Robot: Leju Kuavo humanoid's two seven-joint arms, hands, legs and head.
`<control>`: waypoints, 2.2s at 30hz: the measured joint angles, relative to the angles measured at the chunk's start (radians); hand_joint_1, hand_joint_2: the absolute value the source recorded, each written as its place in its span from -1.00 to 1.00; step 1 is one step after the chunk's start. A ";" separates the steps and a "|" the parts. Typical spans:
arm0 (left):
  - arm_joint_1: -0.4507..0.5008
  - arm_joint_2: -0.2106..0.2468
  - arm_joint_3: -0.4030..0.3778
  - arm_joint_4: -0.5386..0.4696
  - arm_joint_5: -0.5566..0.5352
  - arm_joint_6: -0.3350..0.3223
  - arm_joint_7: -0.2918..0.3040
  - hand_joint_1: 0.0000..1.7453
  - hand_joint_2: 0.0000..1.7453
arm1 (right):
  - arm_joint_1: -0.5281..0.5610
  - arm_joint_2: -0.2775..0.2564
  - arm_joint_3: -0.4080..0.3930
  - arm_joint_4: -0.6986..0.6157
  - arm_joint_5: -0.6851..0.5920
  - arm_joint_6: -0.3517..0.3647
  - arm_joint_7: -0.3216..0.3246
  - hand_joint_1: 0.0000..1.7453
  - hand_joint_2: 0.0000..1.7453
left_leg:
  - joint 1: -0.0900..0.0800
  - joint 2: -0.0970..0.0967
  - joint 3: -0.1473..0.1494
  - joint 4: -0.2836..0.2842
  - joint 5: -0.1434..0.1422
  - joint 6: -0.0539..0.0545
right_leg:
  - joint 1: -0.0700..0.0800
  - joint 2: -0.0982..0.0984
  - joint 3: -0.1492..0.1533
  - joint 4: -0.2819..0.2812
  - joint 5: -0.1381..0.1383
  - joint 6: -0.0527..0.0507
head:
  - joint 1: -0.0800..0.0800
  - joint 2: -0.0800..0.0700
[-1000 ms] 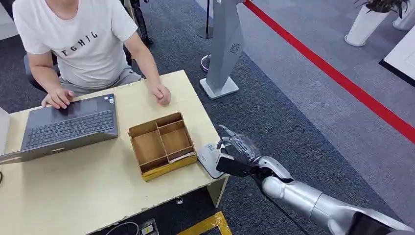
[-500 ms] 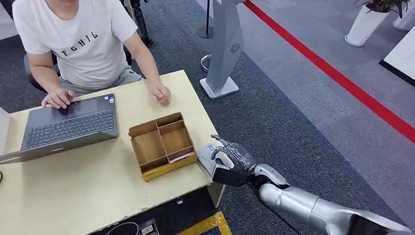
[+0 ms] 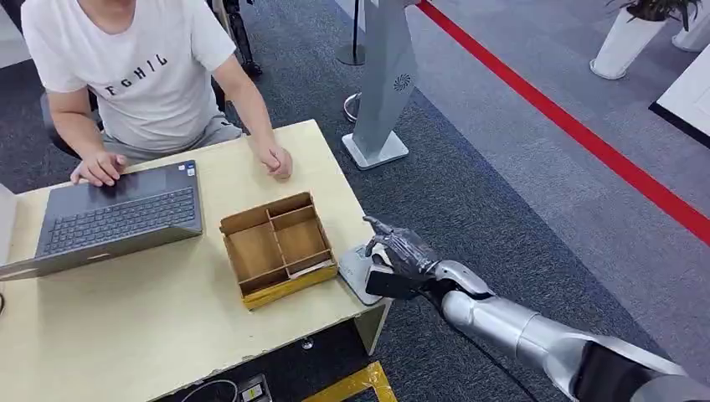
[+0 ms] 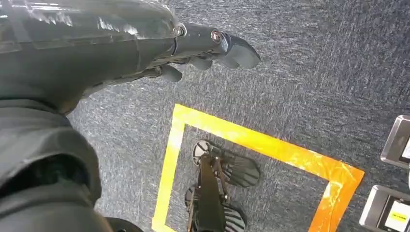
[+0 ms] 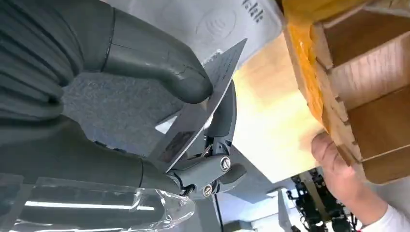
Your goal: Pass the card to the sensor for recognition and then transmit it.
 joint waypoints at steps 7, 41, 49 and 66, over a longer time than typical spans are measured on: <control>0.000 0.001 0.000 0.000 -0.001 0.000 0.000 -1.00 -1.00 | -0.040 0.005 -0.004 0.070 0.005 0.011 -0.030 1.00 1.00 | 0.000 0.000 0.000 0.000 0.000 0.000 | 0.000 0.000 0.000 0.000 0.000 0.000 | 0.000 0.000; -0.002 0.011 -0.002 0.000 0.007 -0.002 0.002 -1.00 -1.00 | 0.051 0.018 -0.028 0.091 -0.016 -0.029 0.006 1.00 1.00 | 0.000 0.000 0.000 0.000 0.000 0.000 | 0.000 0.000 0.000 0.000 0.000 0.000 | 0.000 0.000; -0.002 0.011 -0.002 0.000 0.009 -0.006 0.003 -1.00 -1.00 | 0.038 0.020 -0.028 0.091 -0.009 -0.040 0.001 1.00 1.00 | 0.000 0.000 0.000 0.000 0.000 0.000 | 0.000 0.000 0.000 0.000 0.000 0.000 | 0.000 0.000; -0.002 0.020 -0.002 0.000 -0.005 -0.011 0.002 -1.00 -1.00 | 0.083 -0.089 -0.116 -0.143 0.026 -0.007 0.131 1.00 1.00 | 0.000 0.000 0.000 0.000 0.000 0.000 | 0.000 0.000 0.000 0.000 0.000 0.000 | 0.000 0.000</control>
